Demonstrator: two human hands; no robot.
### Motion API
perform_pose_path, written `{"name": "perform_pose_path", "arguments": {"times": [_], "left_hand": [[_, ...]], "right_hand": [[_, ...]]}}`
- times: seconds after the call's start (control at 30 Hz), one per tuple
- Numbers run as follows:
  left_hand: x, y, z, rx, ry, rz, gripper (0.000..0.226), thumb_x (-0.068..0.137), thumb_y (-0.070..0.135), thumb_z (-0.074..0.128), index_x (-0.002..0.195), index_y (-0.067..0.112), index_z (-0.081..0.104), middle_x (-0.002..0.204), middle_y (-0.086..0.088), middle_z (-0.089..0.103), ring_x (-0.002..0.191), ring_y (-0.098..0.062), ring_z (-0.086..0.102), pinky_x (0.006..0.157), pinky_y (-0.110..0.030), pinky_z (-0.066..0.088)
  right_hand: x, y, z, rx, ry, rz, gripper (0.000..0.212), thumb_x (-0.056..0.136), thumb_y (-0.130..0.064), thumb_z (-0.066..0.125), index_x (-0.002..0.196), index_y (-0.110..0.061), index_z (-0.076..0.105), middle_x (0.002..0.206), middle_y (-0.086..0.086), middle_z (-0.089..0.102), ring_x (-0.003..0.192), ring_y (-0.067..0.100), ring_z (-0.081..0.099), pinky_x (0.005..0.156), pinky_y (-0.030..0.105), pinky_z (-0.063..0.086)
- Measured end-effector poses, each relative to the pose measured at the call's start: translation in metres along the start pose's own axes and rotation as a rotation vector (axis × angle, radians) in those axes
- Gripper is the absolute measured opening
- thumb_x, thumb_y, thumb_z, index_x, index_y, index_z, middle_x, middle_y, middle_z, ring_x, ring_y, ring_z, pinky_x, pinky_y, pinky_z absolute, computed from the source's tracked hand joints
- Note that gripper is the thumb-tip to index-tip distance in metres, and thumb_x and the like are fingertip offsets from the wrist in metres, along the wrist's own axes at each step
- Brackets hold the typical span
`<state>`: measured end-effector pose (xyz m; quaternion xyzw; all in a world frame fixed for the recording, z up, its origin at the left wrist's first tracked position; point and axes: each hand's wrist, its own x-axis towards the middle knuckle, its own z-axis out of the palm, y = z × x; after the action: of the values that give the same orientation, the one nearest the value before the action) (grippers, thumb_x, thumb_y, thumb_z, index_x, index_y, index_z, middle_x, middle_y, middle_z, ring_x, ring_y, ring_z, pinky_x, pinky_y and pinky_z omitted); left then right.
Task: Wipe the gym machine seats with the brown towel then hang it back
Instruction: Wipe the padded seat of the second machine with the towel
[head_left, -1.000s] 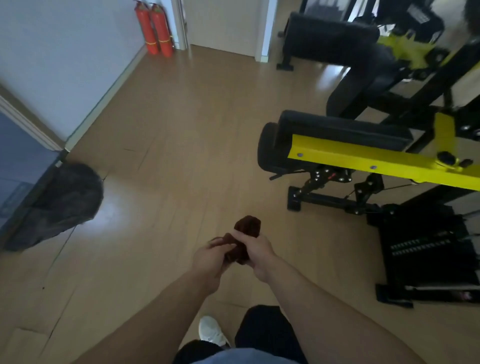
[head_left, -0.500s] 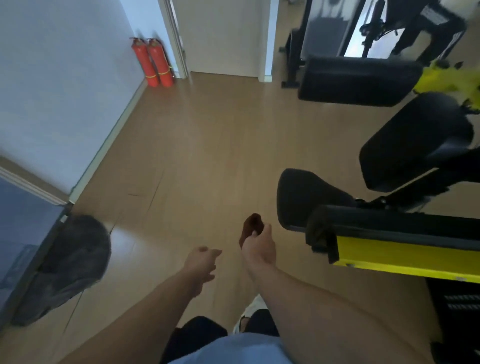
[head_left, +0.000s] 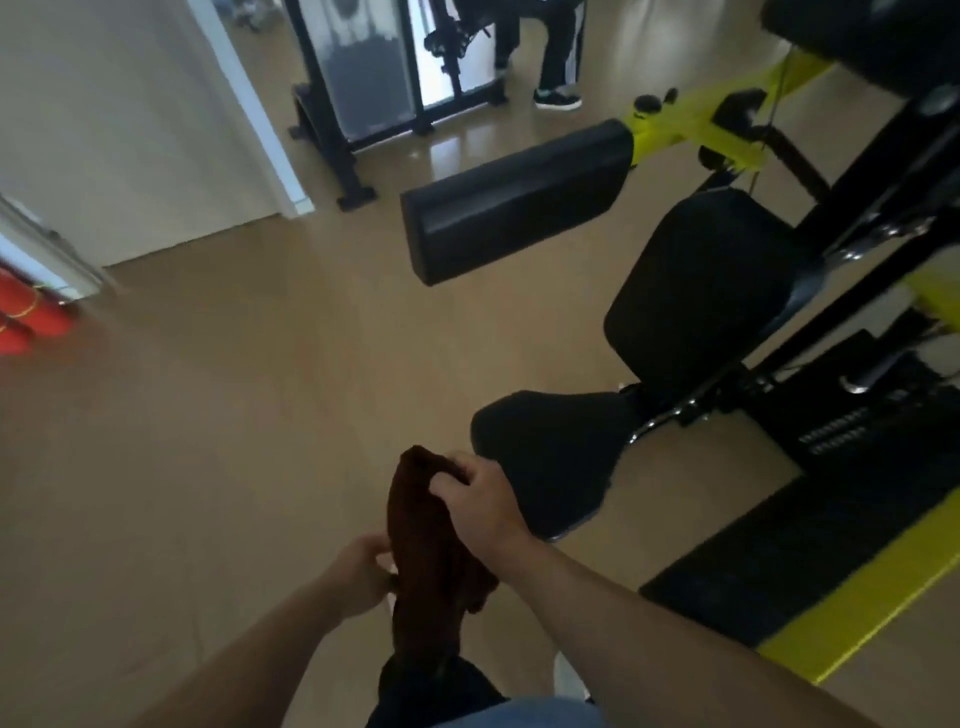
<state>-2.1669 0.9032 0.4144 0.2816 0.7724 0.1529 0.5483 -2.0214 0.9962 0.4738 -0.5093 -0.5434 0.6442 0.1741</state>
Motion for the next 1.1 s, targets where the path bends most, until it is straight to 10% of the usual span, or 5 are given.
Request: {"name": "perform_pose_path", "arguments": {"times": [0.2,0.43,0.83,1.1], "left_hand": [[0.102,0.034,-0.064,0.167,-0.295,0.017,0.021,0.069,0.011,0.076,0.056,0.020,0.063,0.061,0.004,0.060,0.071,-0.015,0.055,0.074,-0.027,0.041],[0.179,0.106,-0.064,0.562,-0.152,0.311,0.011,0.093,0.018,0.062,0.091,0.013,0.053,0.083,-0.003,0.059,0.083,-0.026,0.059,0.068,-0.031,0.039],[0.240,0.206,-0.014,0.908,0.010,0.756,0.005,0.097,0.029,0.054,0.098,0.024,0.055,0.088,0.008,0.064,0.081,-0.015,0.062,0.065,-0.030,0.046],[0.310,0.166,0.030,0.865,-0.011,1.067,0.011,0.092,0.022,0.062,0.102,0.017,0.063,0.100,0.000,0.061,0.091,-0.021,0.058,0.076,-0.036,0.050]], "right_hand": [[0.071,0.006,-0.026,0.262,0.627,0.320,0.015,0.094,-0.026,0.057,0.087,-0.022,0.069,0.082,0.002,0.070,0.079,0.021,0.066,0.067,0.033,0.052],[0.077,0.071,-0.040,0.438,0.954,0.566,0.009,0.088,-0.020,0.062,0.090,-0.025,0.070,0.085,0.001,0.074,0.082,0.025,0.070,0.080,0.042,0.057],[0.117,0.123,-0.050,0.582,1.062,0.644,0.023,0.095,-0.018,0.055,0.114,-0.023,0.065,0.097,0.005,0.071,0.084,0.023,0.065,0.072,0.031,0.047],[0.169,0.180,-0.056,-0.084,1.041,0.824,0.066,0.091,-0.031,0.053,0.152,-0.026,0.032,0.158,0.002,0.031,0.142,0.028,0.026,0.118,0.044,0.021]]}}
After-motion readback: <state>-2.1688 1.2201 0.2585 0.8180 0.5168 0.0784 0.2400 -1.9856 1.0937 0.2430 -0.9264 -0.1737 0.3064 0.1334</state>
